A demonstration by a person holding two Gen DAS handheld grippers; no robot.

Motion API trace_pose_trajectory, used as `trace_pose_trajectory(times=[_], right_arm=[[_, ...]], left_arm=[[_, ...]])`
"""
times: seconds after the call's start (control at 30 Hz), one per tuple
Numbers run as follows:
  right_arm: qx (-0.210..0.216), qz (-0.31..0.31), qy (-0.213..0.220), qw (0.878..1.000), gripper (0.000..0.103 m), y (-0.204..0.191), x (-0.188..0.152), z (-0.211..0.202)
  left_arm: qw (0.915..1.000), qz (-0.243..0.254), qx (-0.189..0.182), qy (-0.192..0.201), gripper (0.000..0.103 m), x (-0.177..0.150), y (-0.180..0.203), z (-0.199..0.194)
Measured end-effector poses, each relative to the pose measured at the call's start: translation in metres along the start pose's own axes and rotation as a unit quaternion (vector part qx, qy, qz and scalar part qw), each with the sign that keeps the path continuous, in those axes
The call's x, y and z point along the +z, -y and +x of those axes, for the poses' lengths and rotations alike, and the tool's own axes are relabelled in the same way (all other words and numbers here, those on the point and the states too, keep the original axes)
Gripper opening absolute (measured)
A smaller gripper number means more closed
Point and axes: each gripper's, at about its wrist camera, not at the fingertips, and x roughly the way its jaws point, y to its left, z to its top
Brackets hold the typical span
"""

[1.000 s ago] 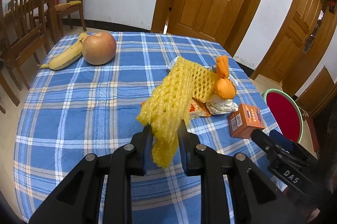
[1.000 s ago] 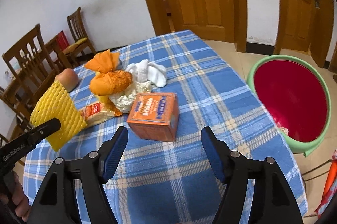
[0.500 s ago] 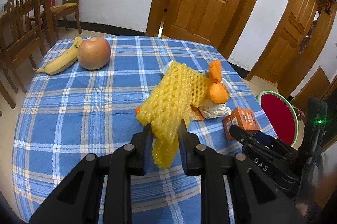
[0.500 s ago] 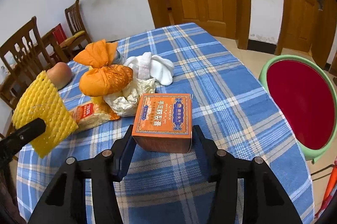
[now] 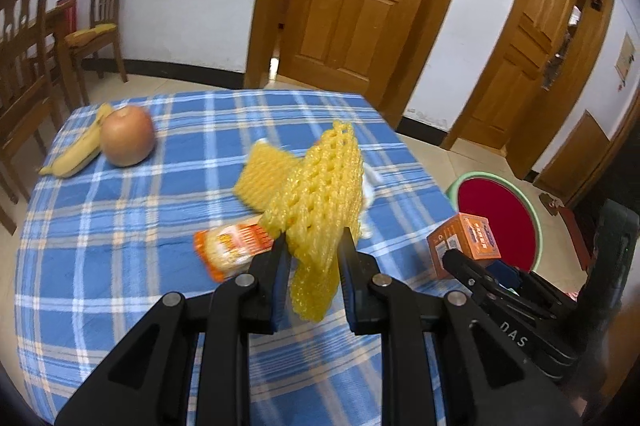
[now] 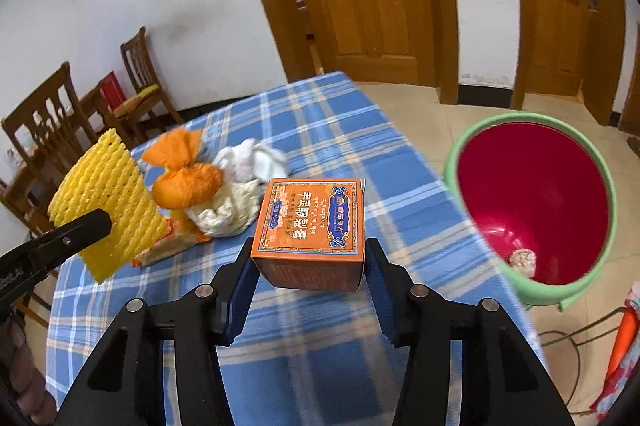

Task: Collect trash
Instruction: 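Carry the orange box and foam net over the bucket and release both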

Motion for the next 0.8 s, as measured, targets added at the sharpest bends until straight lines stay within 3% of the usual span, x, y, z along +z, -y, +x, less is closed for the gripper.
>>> trace_pose_trajectory(times=[0.4, 0.8], right_arm=[[-0.046, 0.061, 0.028, 0.997, 0.053, 0.077, 0.008, -0.033], [-0.092, 0.124, 0.029, 0.988, 0.053, 0.152, 0.002, -0.036]], left_arm=[[0.9956, 0.074, -0.054, -0.017, 0.022, 0.016, 0.085, 0.032], [0.9836, 0.137, -0.107, -0.051, 0.022, 0.02, 0.172, 0.087]])
